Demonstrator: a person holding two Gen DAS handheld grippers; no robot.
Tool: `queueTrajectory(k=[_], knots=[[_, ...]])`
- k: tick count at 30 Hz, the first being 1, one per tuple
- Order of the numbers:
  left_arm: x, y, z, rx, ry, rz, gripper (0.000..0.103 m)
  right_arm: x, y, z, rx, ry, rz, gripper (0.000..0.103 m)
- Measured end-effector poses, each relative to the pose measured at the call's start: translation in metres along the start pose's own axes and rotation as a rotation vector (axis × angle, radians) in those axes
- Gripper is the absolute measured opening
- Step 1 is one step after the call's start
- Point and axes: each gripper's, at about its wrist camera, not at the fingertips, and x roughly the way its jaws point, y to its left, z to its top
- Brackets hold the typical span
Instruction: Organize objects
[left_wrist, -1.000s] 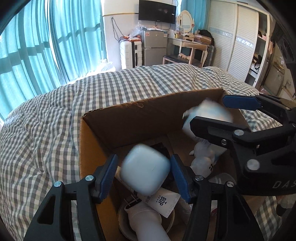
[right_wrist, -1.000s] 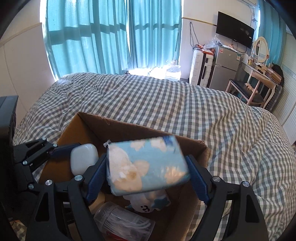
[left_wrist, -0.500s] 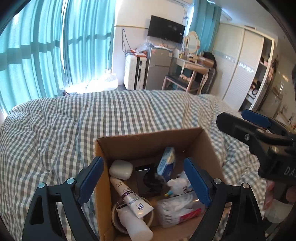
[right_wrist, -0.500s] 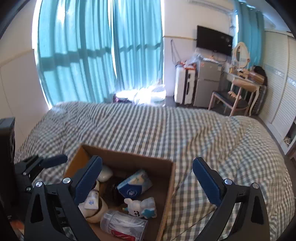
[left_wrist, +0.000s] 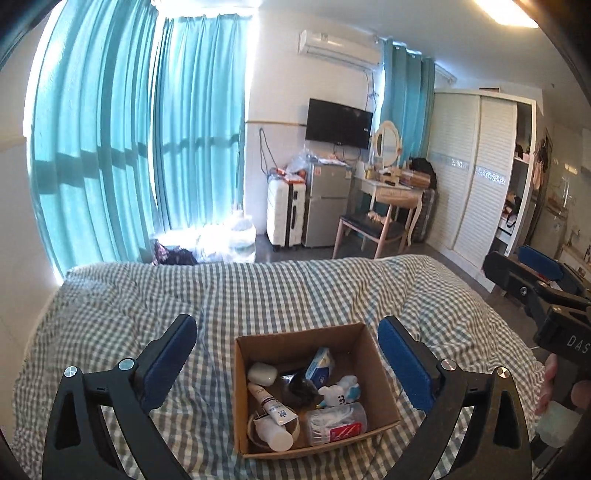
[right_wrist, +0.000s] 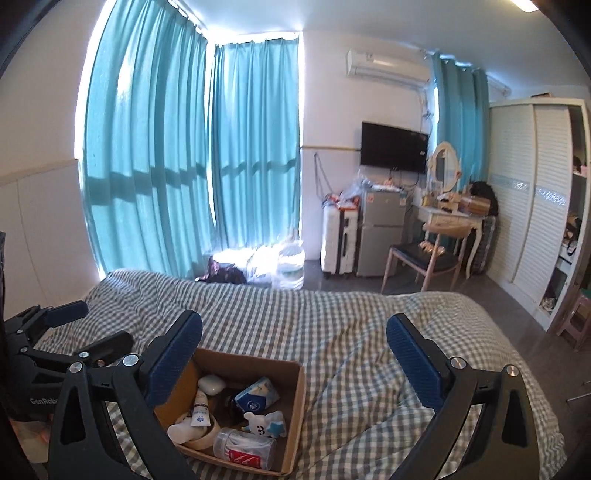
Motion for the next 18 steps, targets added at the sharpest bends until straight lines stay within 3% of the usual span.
queueTrajectory(k=[9,18], knots=[[-0.082,-0.006,0.000,0.013,-0.086,0.037,0.102,-0.080,-0.009,-0.007,-0.028,-0.074,0.012,0.102],[-0.140,-0.014,-0.043,-0.034,-0.150,0.091,0.103,-0.130,-0.004,-0.084,-0.050,-0.113,-0.014,0.102]])
